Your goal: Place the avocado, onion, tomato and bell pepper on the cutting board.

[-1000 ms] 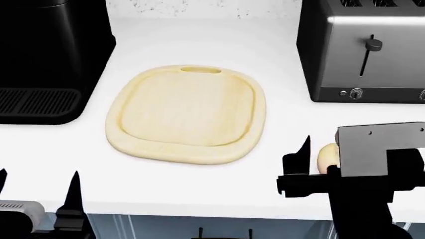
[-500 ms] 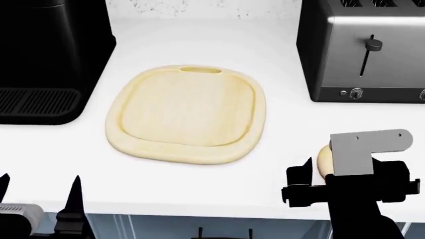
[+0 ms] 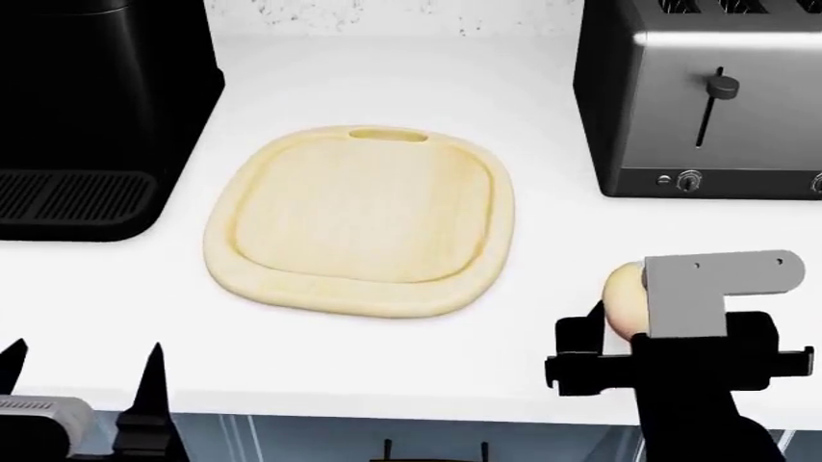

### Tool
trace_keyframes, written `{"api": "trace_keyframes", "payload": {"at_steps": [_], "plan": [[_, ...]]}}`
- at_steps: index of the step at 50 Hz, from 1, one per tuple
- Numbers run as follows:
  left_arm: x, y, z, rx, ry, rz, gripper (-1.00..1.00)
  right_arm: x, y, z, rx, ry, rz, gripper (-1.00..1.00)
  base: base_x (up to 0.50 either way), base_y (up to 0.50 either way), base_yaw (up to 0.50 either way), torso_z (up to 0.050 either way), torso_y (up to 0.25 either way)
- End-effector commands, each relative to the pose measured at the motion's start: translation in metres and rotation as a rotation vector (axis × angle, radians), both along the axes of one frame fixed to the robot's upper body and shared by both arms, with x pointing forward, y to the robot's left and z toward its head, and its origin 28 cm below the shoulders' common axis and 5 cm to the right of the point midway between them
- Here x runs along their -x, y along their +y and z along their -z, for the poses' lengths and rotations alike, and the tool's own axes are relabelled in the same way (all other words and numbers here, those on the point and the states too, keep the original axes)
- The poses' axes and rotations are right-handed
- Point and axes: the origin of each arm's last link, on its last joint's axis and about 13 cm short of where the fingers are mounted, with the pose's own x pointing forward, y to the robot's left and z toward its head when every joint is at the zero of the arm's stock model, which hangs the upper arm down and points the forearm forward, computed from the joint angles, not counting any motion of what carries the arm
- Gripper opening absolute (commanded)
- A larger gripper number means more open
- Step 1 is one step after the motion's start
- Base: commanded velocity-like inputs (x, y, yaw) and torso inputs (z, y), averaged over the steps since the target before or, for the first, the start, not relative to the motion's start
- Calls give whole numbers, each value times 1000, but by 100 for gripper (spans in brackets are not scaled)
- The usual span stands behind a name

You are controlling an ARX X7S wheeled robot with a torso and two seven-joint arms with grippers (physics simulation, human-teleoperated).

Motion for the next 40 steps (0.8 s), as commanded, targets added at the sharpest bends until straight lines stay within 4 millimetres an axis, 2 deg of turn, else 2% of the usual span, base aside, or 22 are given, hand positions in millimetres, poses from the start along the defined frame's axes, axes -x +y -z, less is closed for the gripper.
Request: {"api": "trace_keyframes", "payload": {"at_steps": [1,7,10,12,15,23,30,40], "plan": [[0,2,-3,11,-21,6,100,8,6,-26,-18,-105,-46,-100,0,0,0,0,0],[1,6,-5,14,-24,-1,100,17,20,-50,-51,-179,-132,-100,0,0,0,0,0],[-2,8,-7,-1,-26,6,100,22,25,-52,-62,-185,-163,-100,0,0,0,0,0],[-6,15,-16,-16,-33,-3,100,26,25,-55,-59,-180,-174,-100,0,0,0,0,0],[-10,22,-42,-21,-58,-3,100,33,22,-62,-68,-188,-181,-100,0,0,0,0,0],[-17,25,-61,-28,-55,28,100,40,20,-79,-64,-229,-209,-100,0,0,0,0,0],[-20,23,-54,-42,-29,32,100,42,31,-79,-60,-217,-269,-100,0,0,0,0,0],[-14,17,-43,-34,-3,48,100,43,39,-74,-71,-184,-326,-100,176,3,0,0,0]]}}
